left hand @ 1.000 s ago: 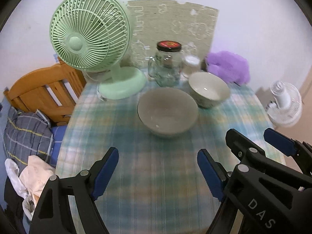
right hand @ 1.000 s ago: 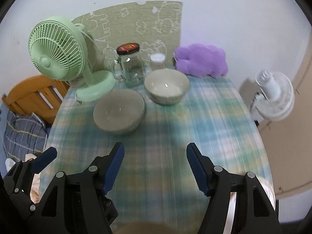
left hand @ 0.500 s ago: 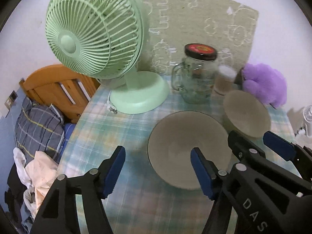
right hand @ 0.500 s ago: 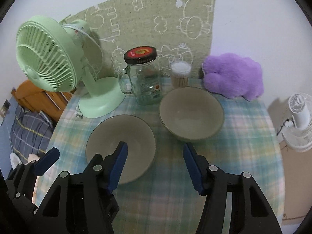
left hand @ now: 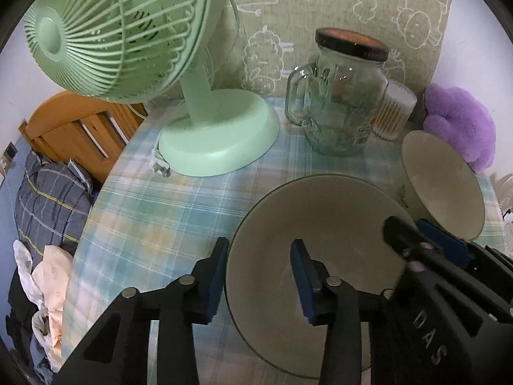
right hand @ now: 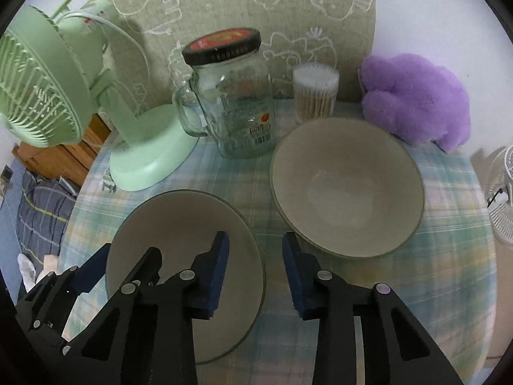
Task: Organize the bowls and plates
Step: 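Move both grippers to the second grey bowl and grasp its rim, then lift the second grey bowl with both grippers and carry it toward the plate stack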
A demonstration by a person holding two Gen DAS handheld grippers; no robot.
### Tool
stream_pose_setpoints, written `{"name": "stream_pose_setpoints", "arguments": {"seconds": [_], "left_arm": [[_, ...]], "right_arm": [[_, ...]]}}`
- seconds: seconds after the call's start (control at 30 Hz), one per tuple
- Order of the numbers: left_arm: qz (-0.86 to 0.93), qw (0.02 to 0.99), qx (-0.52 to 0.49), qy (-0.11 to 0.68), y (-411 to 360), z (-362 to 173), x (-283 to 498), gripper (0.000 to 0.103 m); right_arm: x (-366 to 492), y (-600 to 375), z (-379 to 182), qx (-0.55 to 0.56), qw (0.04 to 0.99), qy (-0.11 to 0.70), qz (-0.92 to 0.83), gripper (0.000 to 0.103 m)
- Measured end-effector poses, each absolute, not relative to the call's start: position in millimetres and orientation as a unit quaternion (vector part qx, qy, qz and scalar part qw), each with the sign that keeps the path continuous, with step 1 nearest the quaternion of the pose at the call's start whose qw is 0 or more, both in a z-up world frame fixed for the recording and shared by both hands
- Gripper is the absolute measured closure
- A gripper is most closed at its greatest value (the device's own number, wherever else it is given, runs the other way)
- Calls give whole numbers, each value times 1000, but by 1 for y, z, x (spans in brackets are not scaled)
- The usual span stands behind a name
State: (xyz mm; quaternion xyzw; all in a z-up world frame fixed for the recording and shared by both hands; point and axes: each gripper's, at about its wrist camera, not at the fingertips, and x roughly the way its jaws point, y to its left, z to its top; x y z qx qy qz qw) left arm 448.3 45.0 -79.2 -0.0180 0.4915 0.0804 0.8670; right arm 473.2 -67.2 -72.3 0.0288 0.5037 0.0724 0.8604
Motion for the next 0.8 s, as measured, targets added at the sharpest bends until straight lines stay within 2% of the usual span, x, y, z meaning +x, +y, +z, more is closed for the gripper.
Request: {"name": "stream_pose_setpoints", "arguments": {"seconds": [0.07,0.17,0.8], "left_arm": [[84,868,-18,489,46,-80,449,71],[94,868,-13,488,49,-81,450,79],[63,855,3,515,34,-75,413,79]], "right_arm": [[476,-67,-74,32,860,503,78,83],[476,-64,-73,25,862,501,76,84],[436,-74,-64,9,855,515,62,85]]}}
